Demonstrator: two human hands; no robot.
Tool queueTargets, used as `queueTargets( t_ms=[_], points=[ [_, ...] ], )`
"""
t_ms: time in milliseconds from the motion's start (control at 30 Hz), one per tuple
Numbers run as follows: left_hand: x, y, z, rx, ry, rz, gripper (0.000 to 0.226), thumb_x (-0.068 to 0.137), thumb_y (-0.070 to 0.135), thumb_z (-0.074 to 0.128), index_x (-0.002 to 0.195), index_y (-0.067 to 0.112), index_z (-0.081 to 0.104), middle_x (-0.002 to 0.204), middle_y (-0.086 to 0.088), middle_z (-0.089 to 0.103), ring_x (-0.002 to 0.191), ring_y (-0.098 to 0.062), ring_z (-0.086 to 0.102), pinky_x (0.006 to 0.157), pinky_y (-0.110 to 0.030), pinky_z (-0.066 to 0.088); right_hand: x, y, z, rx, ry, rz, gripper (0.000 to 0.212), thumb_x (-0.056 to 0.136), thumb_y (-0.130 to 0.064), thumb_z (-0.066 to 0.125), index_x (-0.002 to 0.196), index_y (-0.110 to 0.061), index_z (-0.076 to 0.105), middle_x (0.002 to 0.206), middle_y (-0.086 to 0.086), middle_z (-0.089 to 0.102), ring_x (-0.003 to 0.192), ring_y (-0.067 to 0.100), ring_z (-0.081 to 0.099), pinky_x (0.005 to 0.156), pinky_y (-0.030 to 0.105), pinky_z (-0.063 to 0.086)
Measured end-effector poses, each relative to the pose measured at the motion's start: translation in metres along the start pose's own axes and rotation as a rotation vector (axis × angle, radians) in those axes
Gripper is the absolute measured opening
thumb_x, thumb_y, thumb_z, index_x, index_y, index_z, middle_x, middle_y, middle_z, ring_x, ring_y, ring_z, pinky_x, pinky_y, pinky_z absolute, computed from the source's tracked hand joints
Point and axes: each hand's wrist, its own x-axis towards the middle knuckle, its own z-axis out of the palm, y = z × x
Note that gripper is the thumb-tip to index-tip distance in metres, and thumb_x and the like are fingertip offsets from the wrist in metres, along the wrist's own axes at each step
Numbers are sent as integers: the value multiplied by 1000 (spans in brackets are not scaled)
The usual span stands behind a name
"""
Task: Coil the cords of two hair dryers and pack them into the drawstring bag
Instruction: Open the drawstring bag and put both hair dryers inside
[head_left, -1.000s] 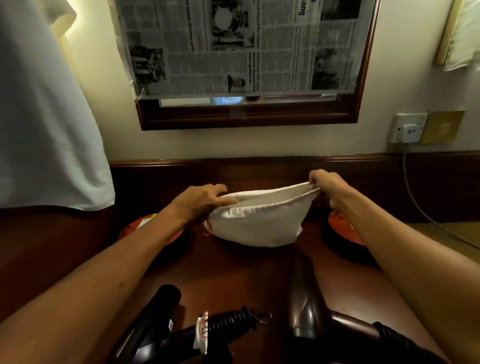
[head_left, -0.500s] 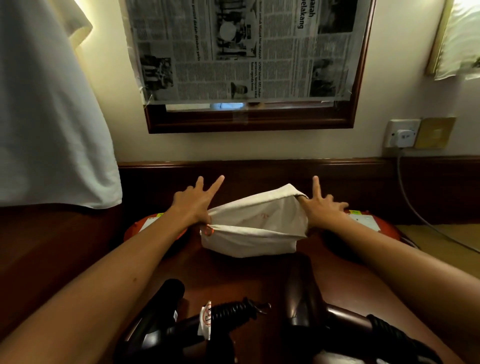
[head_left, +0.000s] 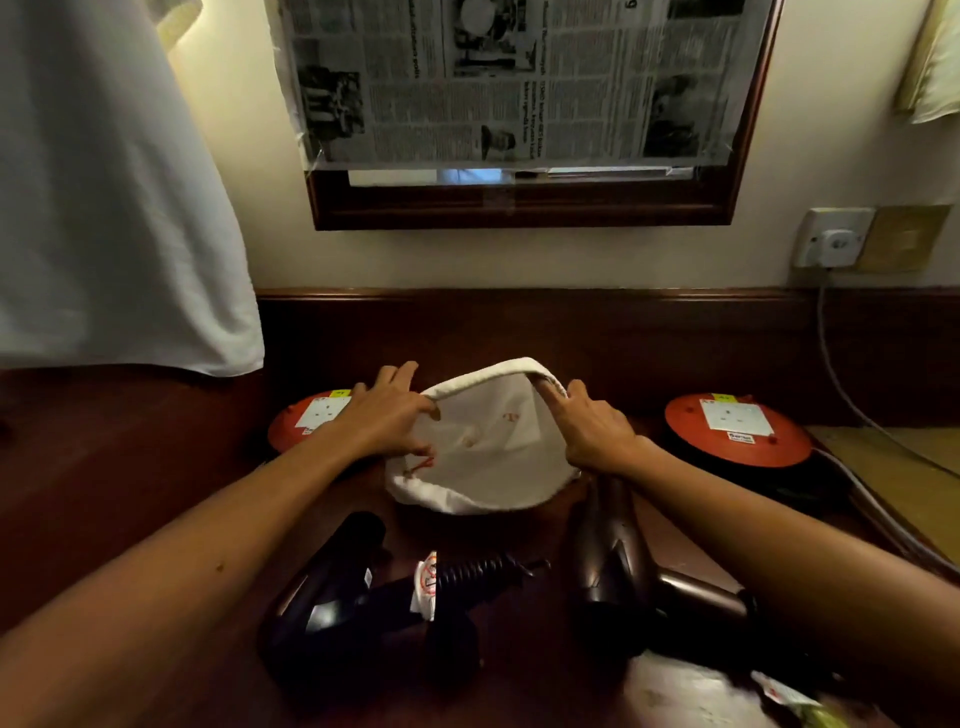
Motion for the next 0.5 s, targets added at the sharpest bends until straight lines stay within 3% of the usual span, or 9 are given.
queueTargets(
  t_ms=[133, 267, 367, 433, 500],
  points=[
    [2, 41, 2, 34, 291, 222, 41, 86, 54, 55, 122, 37, 59, 153, -15, 25, 134, -32, 30, 98, -49, 37, -3, -14, 8, 98, 58, -115, 116, 79, 7, 58, 142, -51, -20, 114, 17, 41, 83, 43, 61, 67, 48, 50],
    [16, 64, -9, 41, 250, 111, 43, 89, 33, 53, 130, 21, 52, 126, -14, 53, 112, -31, 51, 87, -44, 46, -3, -9, 9, 150, 34, -133, 117, 78, 6, 62, 144, -51, -17, 113, 17, 42, 78, 37, 59, 71, 49, 55],
    [28, 61, -21, -139, 195, 72, 51, 83, 22, 56, 133, 19, 49, 121, -17, 59, 108, -39, 57, 83, -47, 50, -14, 17, 4, 302, -56, -233, 99, 77, -7, 73, 151, -38, 15, 121, 15, 49, 101, 33, 57, 86, 43, 52],
    [36, 61, -25, -179, 166, 139, 59, 79, 14, 60, 137, 19, 46, 126, -16, 57, 111, -38, 55, 85, -45, 50, -37, 40, -6, 569, -82, -266, 65, 81, -14, 74, 140, -24, 48, 132, 10, 51, 123, 21, 47, 97, 27, 44],
    [42, 67, -27, -200, 118, 189, 67, 77, 5, 62, 140, 20, 40, 127, -14, 55, 110, -34, 55, 83, -40, 50, -72, 69, -17, 782, -79, -194, 43, 85, -17, 72, 127, -19, 62, 133, 0, 52, 126, 7, 45, 94, 11, 40]
  ],
)
